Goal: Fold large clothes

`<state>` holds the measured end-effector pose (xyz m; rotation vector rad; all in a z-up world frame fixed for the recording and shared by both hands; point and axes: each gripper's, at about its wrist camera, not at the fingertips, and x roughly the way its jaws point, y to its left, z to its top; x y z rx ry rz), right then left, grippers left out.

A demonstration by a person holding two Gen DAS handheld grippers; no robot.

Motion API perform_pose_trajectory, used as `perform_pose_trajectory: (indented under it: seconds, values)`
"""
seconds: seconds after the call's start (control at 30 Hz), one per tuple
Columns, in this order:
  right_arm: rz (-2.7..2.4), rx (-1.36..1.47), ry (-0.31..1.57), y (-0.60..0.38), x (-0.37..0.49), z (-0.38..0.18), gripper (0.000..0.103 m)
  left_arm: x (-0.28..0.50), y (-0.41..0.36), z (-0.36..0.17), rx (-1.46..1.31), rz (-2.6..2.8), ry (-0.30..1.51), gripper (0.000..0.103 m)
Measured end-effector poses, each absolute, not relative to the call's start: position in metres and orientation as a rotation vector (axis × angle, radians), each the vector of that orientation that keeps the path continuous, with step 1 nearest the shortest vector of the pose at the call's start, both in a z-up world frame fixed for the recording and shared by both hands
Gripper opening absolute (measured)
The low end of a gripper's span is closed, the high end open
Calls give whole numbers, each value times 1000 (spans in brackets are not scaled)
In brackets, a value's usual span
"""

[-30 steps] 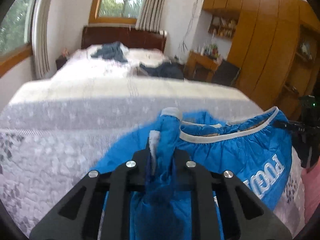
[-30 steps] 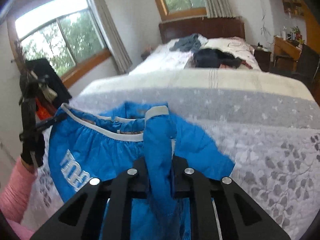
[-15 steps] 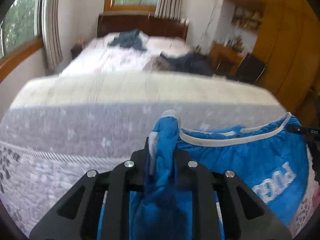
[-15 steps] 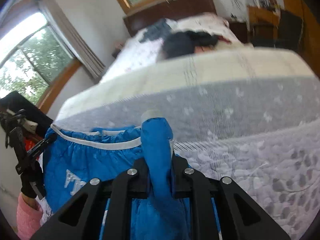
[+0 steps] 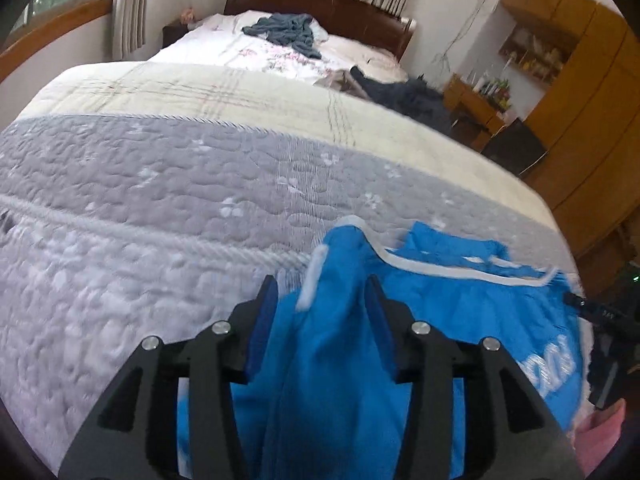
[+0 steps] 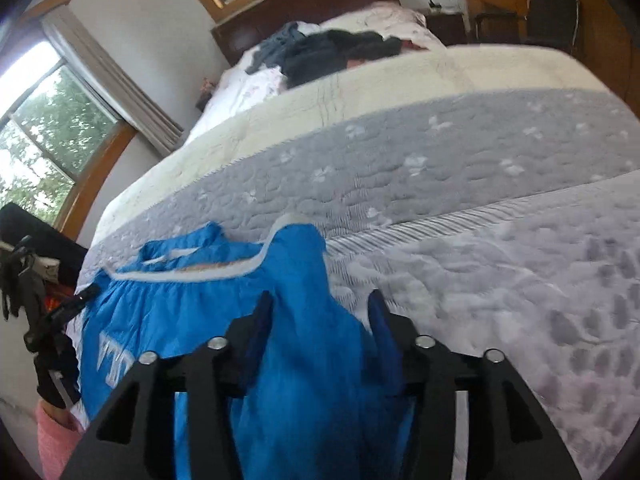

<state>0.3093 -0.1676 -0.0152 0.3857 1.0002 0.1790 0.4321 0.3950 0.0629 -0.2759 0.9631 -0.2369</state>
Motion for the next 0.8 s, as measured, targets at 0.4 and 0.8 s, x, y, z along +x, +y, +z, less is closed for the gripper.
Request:
perform_pose_trajectory:
  seconds: [0.4,0.8]
  values:
    - [323,433,1041,-179,182,-15,53,279,398,87,-218,-319,872,54]
    - [299,342,1085,-167,148,-30,14,260,393,53,-126,-239,938,53]
